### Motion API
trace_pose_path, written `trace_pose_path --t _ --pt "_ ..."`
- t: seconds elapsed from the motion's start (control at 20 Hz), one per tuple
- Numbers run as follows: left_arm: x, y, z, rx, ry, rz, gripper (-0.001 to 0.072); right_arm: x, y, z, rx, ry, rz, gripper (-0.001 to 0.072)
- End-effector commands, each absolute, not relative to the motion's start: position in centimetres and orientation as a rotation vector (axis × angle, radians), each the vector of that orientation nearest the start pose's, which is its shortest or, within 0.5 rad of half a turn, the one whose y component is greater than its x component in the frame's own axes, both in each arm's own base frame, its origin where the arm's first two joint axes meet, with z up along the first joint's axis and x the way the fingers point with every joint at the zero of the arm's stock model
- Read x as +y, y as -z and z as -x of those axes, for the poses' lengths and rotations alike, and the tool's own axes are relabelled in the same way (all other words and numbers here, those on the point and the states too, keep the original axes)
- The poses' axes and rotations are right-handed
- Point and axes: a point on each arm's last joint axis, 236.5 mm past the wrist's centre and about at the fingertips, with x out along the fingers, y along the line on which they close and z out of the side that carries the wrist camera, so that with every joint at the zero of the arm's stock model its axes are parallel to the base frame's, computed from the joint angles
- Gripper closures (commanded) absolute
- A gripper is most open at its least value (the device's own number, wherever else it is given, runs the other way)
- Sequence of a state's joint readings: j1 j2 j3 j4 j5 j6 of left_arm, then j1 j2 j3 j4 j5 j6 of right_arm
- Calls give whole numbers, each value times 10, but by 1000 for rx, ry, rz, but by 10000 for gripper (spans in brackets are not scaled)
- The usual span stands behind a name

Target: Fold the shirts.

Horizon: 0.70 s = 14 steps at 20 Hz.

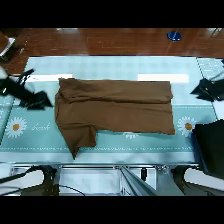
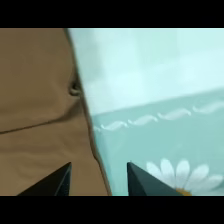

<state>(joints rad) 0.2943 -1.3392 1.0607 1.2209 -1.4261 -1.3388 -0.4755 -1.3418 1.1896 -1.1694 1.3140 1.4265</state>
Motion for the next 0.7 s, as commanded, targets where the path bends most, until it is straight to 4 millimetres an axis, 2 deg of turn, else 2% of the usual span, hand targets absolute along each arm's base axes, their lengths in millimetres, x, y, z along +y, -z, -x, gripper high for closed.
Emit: trace_pose_path --t 0.0,0.05,0.15,0.2,0.3,0.45,0.65 --pt "18 58 -231 1535 93 598 201 -72 2 -319 1154 128 -667 304" --pt "10 65 -217 1509 85 714 201 -53 10 -308 1142 102 -715 304" --pt "-7 69 -217 1412 67 909 201 -16 21 -293 1140 19 -805 304" --pt "-12 72 -210 1423 77 915 201 -2 26 -286 1152 -13 -828 304" --pt "-12 86 -187 1518 36 876 201 20 39 -270 1216 -63 -822 304" --pt "-30 90 -190 1509 86 904 201 35 49 -261 1256 -100 -796 304" --pt "-54 109 -193 1500 135 879 201 37 42 -274 1203 -94 -850 304"
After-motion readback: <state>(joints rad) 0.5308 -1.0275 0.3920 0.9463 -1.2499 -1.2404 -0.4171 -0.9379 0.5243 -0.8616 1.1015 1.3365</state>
